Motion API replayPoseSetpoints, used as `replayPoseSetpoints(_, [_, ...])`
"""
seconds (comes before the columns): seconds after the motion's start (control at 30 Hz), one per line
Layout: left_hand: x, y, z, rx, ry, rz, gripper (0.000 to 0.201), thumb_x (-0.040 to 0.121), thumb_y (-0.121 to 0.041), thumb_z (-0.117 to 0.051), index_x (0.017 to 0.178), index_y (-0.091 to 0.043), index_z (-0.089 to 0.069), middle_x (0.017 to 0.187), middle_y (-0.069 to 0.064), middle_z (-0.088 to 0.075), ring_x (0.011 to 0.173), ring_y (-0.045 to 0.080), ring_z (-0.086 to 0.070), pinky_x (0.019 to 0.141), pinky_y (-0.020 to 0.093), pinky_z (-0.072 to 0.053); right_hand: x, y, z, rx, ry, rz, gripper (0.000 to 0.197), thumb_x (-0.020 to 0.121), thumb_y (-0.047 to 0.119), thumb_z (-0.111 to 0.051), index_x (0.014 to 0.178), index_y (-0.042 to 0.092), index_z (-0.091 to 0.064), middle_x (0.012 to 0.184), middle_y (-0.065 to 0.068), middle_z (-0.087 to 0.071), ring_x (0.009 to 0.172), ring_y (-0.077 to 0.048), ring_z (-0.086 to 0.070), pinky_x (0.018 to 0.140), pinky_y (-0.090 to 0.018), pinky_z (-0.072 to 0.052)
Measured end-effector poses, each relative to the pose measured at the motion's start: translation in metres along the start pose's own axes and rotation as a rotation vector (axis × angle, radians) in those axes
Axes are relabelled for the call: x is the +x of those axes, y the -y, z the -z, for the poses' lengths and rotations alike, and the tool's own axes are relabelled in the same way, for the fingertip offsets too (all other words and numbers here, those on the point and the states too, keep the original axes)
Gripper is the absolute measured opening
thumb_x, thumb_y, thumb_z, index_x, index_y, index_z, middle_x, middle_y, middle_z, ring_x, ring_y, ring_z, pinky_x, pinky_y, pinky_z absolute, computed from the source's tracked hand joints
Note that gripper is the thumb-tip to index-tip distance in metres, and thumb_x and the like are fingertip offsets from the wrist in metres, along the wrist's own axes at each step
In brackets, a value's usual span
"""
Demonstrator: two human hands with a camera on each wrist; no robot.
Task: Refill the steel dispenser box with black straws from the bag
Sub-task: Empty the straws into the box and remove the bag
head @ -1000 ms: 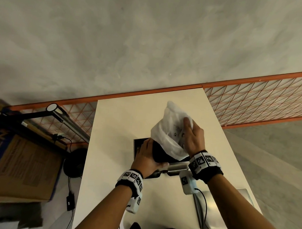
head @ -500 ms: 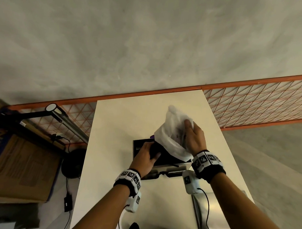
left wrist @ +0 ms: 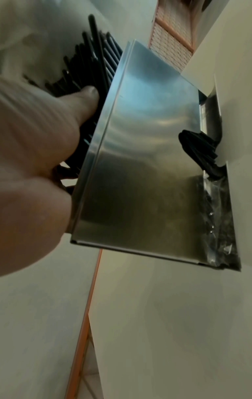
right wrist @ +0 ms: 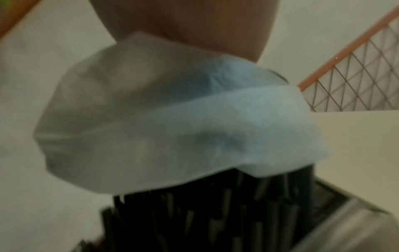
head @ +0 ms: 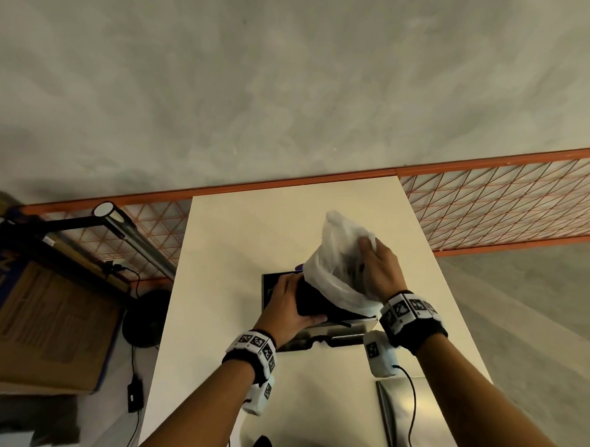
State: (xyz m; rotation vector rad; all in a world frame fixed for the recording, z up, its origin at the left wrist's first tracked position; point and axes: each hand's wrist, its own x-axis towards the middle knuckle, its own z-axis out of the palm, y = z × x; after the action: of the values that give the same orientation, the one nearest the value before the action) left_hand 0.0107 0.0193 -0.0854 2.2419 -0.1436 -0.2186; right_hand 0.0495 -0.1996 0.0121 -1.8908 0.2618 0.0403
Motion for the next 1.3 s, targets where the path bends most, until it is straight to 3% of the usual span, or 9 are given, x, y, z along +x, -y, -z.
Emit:
replayPoseSetpoints(0.07, [0.001, 0.002, -0.001, 0.031, 0.004, -0.007, 0.104, 0.065, -0.053, -0.093, 0.150, -0.023, -0.041, 0.148, -0.006, -0.036, 0.134, 0.015, -0.047, 0.114, 0.036, -0.042, 0.003, 0.007, 0.004, 0.120, -0.101, 0.024, 0.036, 0.101, 0.048, -0.044, 0.086, 0.022, -0.065, 0.079, 0.003, -0.066, 0.077, -0.023, -0.060, 0.072, -0.035, -0.048])
replayPoseSetpoints(0.23, [0.004, 0.005, -0.004, 0.079, 0.019, -0.020, 0.116, 0.060, -0.058, -0.089, 0.156, -0.021, -0.034, 0.152, -0.001, -0.036, 0.140, 0.020, -0.042, 0.118, 0.039, -0.039, 0.007, 0.016, 0.013, 0.193, -0.192, 0.076, 0.039, 0.100, 0.049, -0.042, 0.084, 0.020, -0.063, 0.080, 0.002, -0.068, 0.081, -0.024, -0.064, 0.079, -0.046, -0.052])
replayPoseSetpoints(0.47, [0.000, -0.003, -0.001, 0.094, 0.056, -0.027, 0.109, 0.073, -0.055, -0.087, 0.158, -0.022, -0.028, 0.158, -0.004, -0.028, 0.144, 0.017, -0.036, 0.117, 0.035, -0.037, -0.008, 0.003, 0.003, -0.138, 0.034, -0.076, 0.036, 0.104, 0.038, -0.037, 0.124, 0.015, -0.057, 0.125, -0.018, -0.061, 0.108, -0.034, -0.055, 0.087, -0.033, -0.037])
replayPoseSetpoints(0.7, [-0.001, -0.005, -0.002, 0.101, 0.053, -0.038, 0.110, 0.071, -0.054, -0.088, 0.158, -0.022, -0.029, 0.158, -0.003, -0.029, 0.145, 0.018, -0.036, 0.115, 0.033, -0.036, -0.006, 0.008, 0.012, 0.080, -0.068, 0.035, 0.032, 0.104, 0.040, -0.041, 0.112, 0.021, -0.065, 0.112, -0.002, -0.068, 0.103, -0.020, -0.061, 0.090, -0.032, -0.046])
replayPoseSetpoints(0.83, [0.002, 0.000, -0.005, 0.134, 0.044, -0.054, 0.111, 0.072, -0.057, -0.085, 0.159, -0.020, -0.028, 0.158, 0.001, -0.032, 0.146, 0.019, -0.033, 0.118, 0.033, -0.033, -0.010, 0.032, 0.023, 0.159, -0.191, 0.121, 0.027, 0.105, 0.038, -0.041, 0.093, 0.024, -0.061, 0.089, 0.013, -0.063, 0.085, -0.007, -0.059, 0.076, -0.026, -0.046])
replayPoseSetpoints(0.93, [0.001, 0.002, -0.005, 0.132, 0.051, -0.054, 0.097, 0.084, -0.060, -0.072, 0.160, -0.022, -0.026, 0.158, -0.001, -0.031, 0.146, 0.016, -0.033, 0.119, 0.037, -0.035, -0.009, 0.028, 0.022, 0.002, -0.150, 0.166, 0.034, 0.105, 0.038, -0.039, 0.110, 0.013, -0.062, 0.102, -0.004, -0.067, 0.097, -0.026, -0.061, 0.076, -0.029, -0.040])
replayPoseSetpoints(1.03, [0.000, 0.002, -0.003, 0.133, 0.032, -0.072, 0.071, 0.102, -0.041, -0.059, 0.160, -0.019, -0.026, 0.158, 0.000, -0.032, 0.146, 0.017, -0.035, 0.118, 0.031, -0.033, -0.011, 0.008, 0.006, -0.280, -0.001, 0.161, 0.031, 0.104, 0.038, -0.042, 0.114, 0.011, -0.054, 0.109, -0.016, -0.065, 0.093, -0.031, -0.060, 0.074, -0.034, -0.041])
replayPoseSetpoints(1.2, [0.000, 0.003, -0.003, 0.077, 0.028, -0.071, 0.057, 0.108, -0.028, -0.049, 0.160, -0.020, -0.028, 0.160, 0.001, -0.037, 0.147, 0.018, -0.037, 0.116, 0.023, -0.027, -0.019, -0.021, -0.022, -0.558, 0.021, 0.345, 0.032, 0.090, 0.040, -0.056, 0.107, 0.014, -0.057, 0.099, -0.008, -0.066, 0.090, -0.031, -0.059, 0.075, -0.037, -0.045])
replayPoseSetpoints(1.3, [-0.002, -0.002, 0.000, 0.024, 0.001, -0.081, 0.065, 0.101, -0.041, -0.061, 0.157, -0.027, -0.032, 0.156, -0.006, -0.043, 0.142, 0.011, -0.043, 0.114, 0.028, -0.037, -0.022, -0.011, -0.029, -0.539, 0.065, 0.424, 0.034, 0.087, 0.029, -0.054, 0.116, 0.011, -0.060, 0.107, -0.010, -0.067, 0.097, -0.031, -0.060, 0.079, -0.030, -0.039])
